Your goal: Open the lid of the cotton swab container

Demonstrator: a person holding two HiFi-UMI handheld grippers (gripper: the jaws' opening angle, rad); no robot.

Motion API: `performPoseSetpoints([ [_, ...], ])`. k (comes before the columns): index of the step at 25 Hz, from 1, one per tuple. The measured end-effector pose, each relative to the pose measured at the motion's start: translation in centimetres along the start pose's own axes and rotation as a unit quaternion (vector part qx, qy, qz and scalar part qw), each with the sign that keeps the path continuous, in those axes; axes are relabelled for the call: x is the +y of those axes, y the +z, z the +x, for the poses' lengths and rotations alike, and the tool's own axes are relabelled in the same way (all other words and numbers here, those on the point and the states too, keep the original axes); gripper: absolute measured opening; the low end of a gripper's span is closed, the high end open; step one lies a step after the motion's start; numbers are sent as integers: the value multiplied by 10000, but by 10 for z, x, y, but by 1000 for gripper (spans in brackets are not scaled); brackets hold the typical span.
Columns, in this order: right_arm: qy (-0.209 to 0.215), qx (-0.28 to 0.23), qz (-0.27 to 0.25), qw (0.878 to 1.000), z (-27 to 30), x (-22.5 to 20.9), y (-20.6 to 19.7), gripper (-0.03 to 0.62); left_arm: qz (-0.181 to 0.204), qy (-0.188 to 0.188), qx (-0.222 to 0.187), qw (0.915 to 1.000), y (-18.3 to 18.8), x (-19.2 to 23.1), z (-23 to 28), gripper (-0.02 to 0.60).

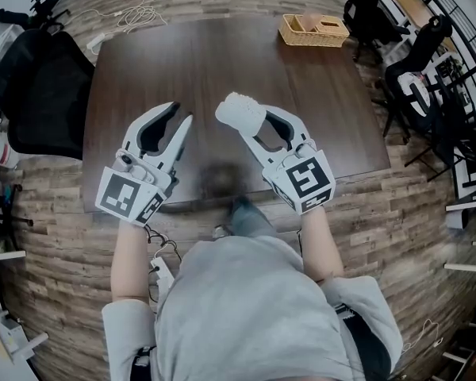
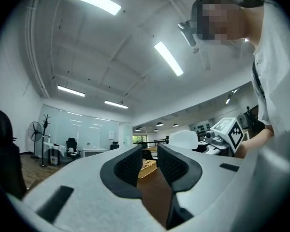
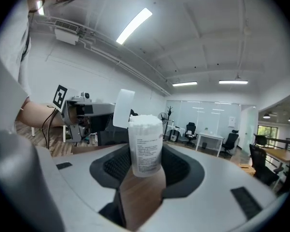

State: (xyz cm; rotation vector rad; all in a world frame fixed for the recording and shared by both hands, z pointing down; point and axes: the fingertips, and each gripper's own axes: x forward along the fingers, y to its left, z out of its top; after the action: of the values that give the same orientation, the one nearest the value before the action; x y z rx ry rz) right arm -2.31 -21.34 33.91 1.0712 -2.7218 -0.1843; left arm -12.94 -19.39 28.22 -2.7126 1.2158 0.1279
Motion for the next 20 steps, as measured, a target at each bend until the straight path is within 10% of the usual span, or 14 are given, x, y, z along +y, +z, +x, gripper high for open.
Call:
performPoseSetpoints([
  [20, -751, -215, 340, 9964, -18, -28, 8, 187, -97, 1509, 298, 9880, -25, 39, -27, 25],
])
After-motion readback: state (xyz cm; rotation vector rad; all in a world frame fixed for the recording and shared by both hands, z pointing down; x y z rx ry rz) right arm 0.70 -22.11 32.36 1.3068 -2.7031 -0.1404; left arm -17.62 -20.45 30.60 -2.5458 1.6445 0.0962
